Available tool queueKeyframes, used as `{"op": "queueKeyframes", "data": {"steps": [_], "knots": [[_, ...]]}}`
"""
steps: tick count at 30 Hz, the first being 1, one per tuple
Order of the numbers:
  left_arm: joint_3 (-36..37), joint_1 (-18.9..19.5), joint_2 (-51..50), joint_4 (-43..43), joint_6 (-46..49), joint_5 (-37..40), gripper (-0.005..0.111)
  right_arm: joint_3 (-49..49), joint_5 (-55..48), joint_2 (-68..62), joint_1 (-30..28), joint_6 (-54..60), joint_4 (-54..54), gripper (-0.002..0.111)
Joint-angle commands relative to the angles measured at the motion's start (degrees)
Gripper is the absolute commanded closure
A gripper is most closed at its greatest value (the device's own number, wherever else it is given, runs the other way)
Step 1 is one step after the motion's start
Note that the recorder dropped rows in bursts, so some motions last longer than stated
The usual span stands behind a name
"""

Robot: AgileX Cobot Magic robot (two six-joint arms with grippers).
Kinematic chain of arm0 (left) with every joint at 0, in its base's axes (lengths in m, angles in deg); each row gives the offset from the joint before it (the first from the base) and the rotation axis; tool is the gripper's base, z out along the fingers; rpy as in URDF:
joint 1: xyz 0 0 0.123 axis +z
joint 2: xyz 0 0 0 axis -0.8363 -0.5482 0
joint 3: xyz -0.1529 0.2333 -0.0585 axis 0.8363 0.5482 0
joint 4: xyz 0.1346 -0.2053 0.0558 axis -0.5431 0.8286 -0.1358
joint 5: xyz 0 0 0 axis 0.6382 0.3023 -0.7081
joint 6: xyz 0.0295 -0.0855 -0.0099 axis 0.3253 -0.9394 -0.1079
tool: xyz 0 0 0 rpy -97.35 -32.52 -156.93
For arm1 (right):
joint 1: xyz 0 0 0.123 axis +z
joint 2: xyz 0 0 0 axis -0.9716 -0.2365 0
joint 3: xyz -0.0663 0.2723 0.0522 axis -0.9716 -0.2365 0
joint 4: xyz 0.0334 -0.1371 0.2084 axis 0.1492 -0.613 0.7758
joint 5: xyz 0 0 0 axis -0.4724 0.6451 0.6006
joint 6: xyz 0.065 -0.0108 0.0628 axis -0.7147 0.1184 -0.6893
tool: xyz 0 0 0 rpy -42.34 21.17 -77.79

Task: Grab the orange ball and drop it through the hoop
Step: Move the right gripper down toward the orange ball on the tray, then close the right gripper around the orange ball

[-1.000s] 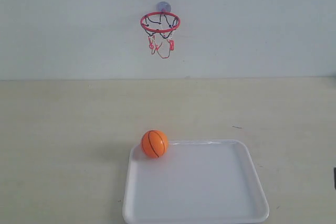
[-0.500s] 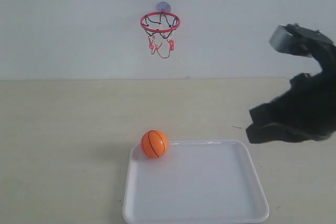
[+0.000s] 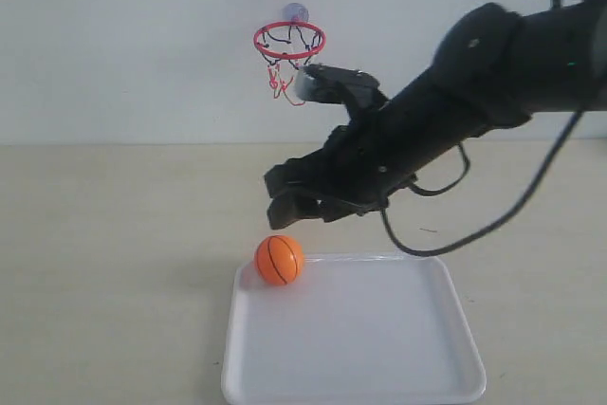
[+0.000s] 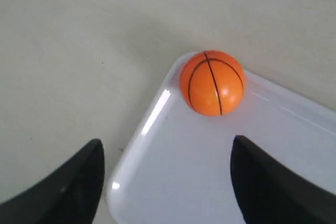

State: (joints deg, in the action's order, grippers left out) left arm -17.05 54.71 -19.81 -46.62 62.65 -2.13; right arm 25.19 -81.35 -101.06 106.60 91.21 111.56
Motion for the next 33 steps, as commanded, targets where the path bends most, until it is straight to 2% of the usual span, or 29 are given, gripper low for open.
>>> {"op": "queueKeyframes", "data": {"steps": [1,8,17,33], "knots": [[0.22,0.19,0.18,-0.08,-0.32,-0.22,0.103,7.29,1.79,-7.59,2.42,0.19,-2.4,0.043],[0.22,0.19,0.18,-0.08,-0.32,-0.22,0.103,12.84,2.98,-14.82,3.4,-0.96,-5.79,0.043],[0.22,0.19,0.18,-0.08,-0.32,-0.22,0.103,12.94,8.32,-17.85,3.4,-0.65,-8.49,0.043],[0.22,0.19,0.18,-0.08,-0.32,-0.22,0.103,12.94,7.84,-20.83,3.54,-0.16,-8.28,0.043]]}}
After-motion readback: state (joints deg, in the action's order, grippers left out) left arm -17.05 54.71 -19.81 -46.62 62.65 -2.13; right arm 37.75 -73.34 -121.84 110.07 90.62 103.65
